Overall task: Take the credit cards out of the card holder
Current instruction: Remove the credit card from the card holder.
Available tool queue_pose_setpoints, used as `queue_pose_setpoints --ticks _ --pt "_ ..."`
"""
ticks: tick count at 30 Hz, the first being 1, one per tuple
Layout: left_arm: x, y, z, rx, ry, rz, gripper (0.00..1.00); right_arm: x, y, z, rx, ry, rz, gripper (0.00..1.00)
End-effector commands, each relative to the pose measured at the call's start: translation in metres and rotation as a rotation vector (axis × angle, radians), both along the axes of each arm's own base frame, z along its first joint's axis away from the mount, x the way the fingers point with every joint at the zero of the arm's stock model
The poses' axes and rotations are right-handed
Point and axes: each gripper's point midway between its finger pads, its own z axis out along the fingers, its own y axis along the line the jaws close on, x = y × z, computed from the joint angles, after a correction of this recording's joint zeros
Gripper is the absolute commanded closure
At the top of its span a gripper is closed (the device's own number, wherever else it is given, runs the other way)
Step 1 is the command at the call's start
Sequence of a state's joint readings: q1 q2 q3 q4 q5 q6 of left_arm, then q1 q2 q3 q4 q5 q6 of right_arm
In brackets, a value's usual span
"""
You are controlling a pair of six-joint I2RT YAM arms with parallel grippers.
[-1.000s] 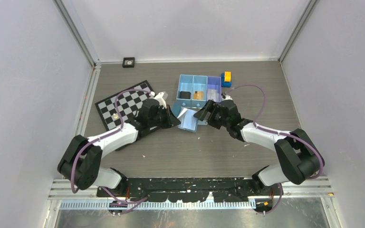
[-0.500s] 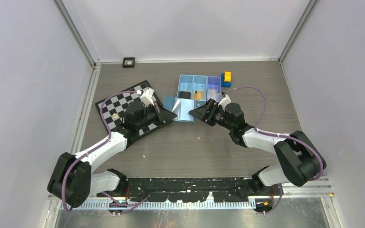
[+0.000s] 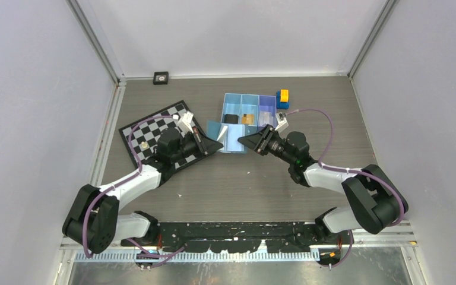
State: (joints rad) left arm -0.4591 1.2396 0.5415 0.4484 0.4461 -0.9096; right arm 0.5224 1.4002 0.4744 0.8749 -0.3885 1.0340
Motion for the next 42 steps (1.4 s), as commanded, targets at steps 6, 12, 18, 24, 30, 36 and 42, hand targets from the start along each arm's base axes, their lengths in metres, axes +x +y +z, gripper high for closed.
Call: queue_pose_setpoints --ticks 6,12,18,24,30,36,42 --pt "0.006 -0.003 0.016 -0.042 -0.066 -0.007 0.98 -0.006 0.001 0.034 0.065 -0.111 0.019 0.64" --pt "0.008 -0.004 0.01 -0.033 -0.052 -0.009 0.98 -0.008 0.001 0.039 0.075 -0.126 0.023 0.64" --pt "0.009 -0.005 0.007 -0.031 -0.043 -0.013 0.98 -0.006 0.0 0.037 0.071 -0.122 0.018 0.75" --pt "0.007 -0.005 0.01 -0.037 -0.053 -0.018 0.98 0.0 0.0 0.026 0.027 -0.078 -0.002 0.84" --pt "0.011 -0.003 0.003 0.004 -0.038 0.0 0.67 -0.001 0.001 0.033 0.019 -0.094 0.009 1.0" --pt "0.009 -0.008 -0.008 0.1 -0.026 -0.013 0.41 -0.003 0.005 0.033 -0.015 -0.095 0.019 0.99" --pt "0.001 -0.029 -0.009 0.134 -0.047 -0.093 0.14 -0.008 0.013 0.032 -0.043 -0.103 0.037 1.0"
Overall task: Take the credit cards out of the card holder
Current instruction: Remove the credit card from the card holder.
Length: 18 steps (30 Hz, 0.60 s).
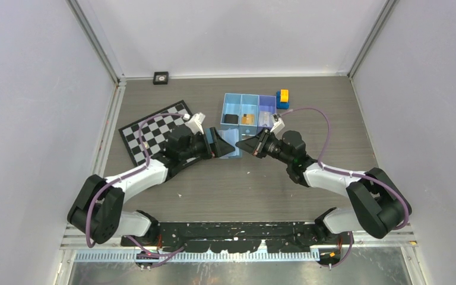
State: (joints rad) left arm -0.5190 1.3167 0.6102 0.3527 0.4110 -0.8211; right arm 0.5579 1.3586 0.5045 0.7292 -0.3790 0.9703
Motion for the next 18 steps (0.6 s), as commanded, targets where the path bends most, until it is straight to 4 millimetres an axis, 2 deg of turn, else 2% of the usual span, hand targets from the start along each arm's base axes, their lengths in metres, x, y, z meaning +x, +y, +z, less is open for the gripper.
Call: queue_pose_setpoints --ticks 1,5,8,13,18 --pt "0.001 -0.015 0.011 0.032 -0.065 -0.054 0.06 0.002 0.007 0.038 0.035 -0.114 0.01 1.0" --pt "0.0 -0.017 0.009 0.052 -0.067 -0.059 0.03 0.001 0.008 0.038 0.033 -0.111 0.012 0.99" --pt "0.002 -0.015 0.006 0.075 -0.06 -0.047 0.05 0.001 0.008 0.038 0.035 -0.112 0.015 1.0" --pt "0.005 -0.015 -0.002 0.098 -0.032 -0.041 0.22 -0.001 0.008 0.041 0.042 -0.116 0.018 0.99" --pt "0.006 -0.015 -0.005 0.102 -0.024 -0.035 0.47 -0.002 0.008 0.043 0.052 -0.119 0.019 0.99"
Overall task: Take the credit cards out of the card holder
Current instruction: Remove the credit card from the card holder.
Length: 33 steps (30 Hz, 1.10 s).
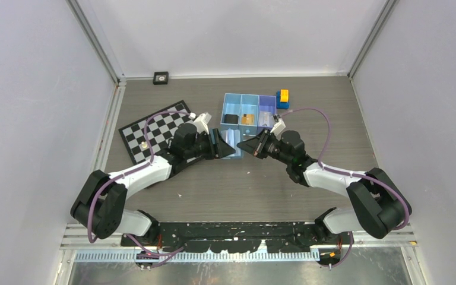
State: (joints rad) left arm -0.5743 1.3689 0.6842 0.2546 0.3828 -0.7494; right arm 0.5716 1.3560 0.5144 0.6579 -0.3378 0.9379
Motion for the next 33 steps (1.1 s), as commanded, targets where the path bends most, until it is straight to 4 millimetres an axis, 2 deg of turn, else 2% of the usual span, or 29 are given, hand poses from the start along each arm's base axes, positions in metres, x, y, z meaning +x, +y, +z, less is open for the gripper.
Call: queue_pose_setpoints --ticks 1,3,7,12,15,20,22,24,31,33 --pt "0.011 0.0 0.005 0.016 -0.03 0.022 0.5 -0.004 0.009 0.056 0.11 -0.139 0.046 1.0" --pt "0.011 0.001 0.005 0.019 -0.03 0.026 0.58 -0.004 0.01 0.056 0.112 -0.138 0.048 0.98" --pt "0.011 0.002 0.005 0.019 -0.034 0.028 0.7 -0.004 0.009 0.056 0.113 -0.139 0.046 0.84" --pt "0.008 -0.001 0.012 -0.012 -0.044 0.008 0.75 -0.002 0.009 0.051 0.097 -0.126 0.039 0.56" --pt "0.005 -0.003 0.019 -0.04 -0.06 -0.006 0.75 0.0 0.01 0.046 0.088 -0.113 0.036 0.49" --pt "0.004 -0.002 0.024 -0.062 -0.069 -0.002 0.76 0.003 0.013 0.039 0.081 -0.089 0.037 0.59" --pt "0.004 -0.002 0.025 -0.068 -0.071 -0.005 0.76 0.004 0.013 0.038 0.076 -0.081 0.033 0.67" --pt "0.006 0.001 0.024 -0.058 -0.068 0.012 0.76 0.005 0.011 0.037 0.07 -0.075 0.022 0.81" --pt "0.021 0.036 0.003 0.05 -0.008 0.186 0.76 0.006 0.003 0.039 0.046 -0.083 -0.019 0.98" --pt "0.024 0.045 -0.001 0.064 0.011 0.224 0.74 0.007 0.001 0.037 0.034 -0.075 -0.038 0.99"
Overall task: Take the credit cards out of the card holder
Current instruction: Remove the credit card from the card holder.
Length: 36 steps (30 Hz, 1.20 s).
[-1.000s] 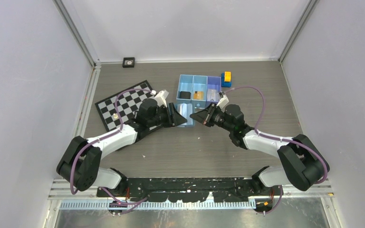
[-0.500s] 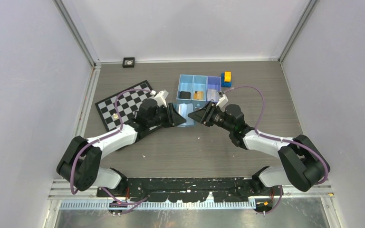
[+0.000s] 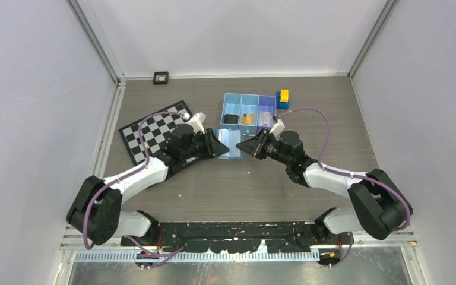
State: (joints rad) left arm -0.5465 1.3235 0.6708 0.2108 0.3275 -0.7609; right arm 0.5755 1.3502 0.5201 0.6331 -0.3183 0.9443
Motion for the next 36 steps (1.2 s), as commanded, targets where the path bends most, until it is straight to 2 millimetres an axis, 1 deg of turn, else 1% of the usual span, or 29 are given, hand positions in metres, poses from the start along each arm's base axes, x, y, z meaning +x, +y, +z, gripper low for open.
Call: queue_pose_setpoints --ticks 1,3,7,9,10,12,15,17,20,22,24,27,30,36 --pt "0.018 0.031 -0.002 0.046 0.011 0.156 0.73 0.008 0.0 0.036 0.031 -0.086 -0.032 1.0" --pt "0.02 0.038 -0.004 0.059 0.025 0.19 0.7 0.009 -0.003 0.035 0.025 -0.083 -0.048 1.0" --pt "0.022 0.055 -0.003 0.064 0.017 0.26 0.55 0.013 -0.009 0.031 0.008 -0.067 -0.081 1.0" --pt "0.021 0.06 0.002 0.051 0.001 0.278 0.48 0.014 -0.011 0.03 0.002 -0.064 -0.09 1.0" --pt "0.021 0.061 0.002 0.05 0.0 0.287 0.46 0.014 -0.012 0.029 0.0 -0.063 -0.093 1.0" --pt "0.02 0.065 0.004 0.041 -0.007 0.3 0.36 0.015 -0.013 0.029 -0.003 -0.062 -0.1 1.0" --pt "0.02 0.065 0.006 0.021 -0.01 0.297 0.19 0.015 -0.013 0.029 -0.002 -0.061 -0.098 1.0" --pt "0.02 0.053 0.012 -0.024 -0.034 0.238 0.13 0.014 -0.011 0.03 0.003 -0.064 -0.085 1.0" --pt "0.015 0.031 0.016 -0.084 -0.029 0.117 0.09 0.013 -0.008 0.031 0.009 -0.066 -0.07 1.0" --pt "0.013 0.021 0.014 -0.107 -0.015 0.061 0.08 0.013 -0.008 0.031 0.01 -0.064 -0.067 1.0" --pt "0.011 0.011 0.016 -0.122 -0.018 0.019 0.02 0.013 -0.007 0.03 0.009 -0.063 -0.062 0.99" --pt "0.006 -0.003 0.017 -0.105 -0.028 -0.035 0.0 0.013 -0.005 0.03 0.013 -0.061 -0.05 1.0" --pt "0.003 -0.009 0.015 -0.074 -0.037 -0.059 0.0 0.012 -0.002 0.03 0.022 -0.055 -0.035 1.0" --pt "0.002 -0.014 0.01 -0.045 -0.03 -0.068 0.0 0.01 0.0 0.032 0.035 -0.059 -0.02 1.0"
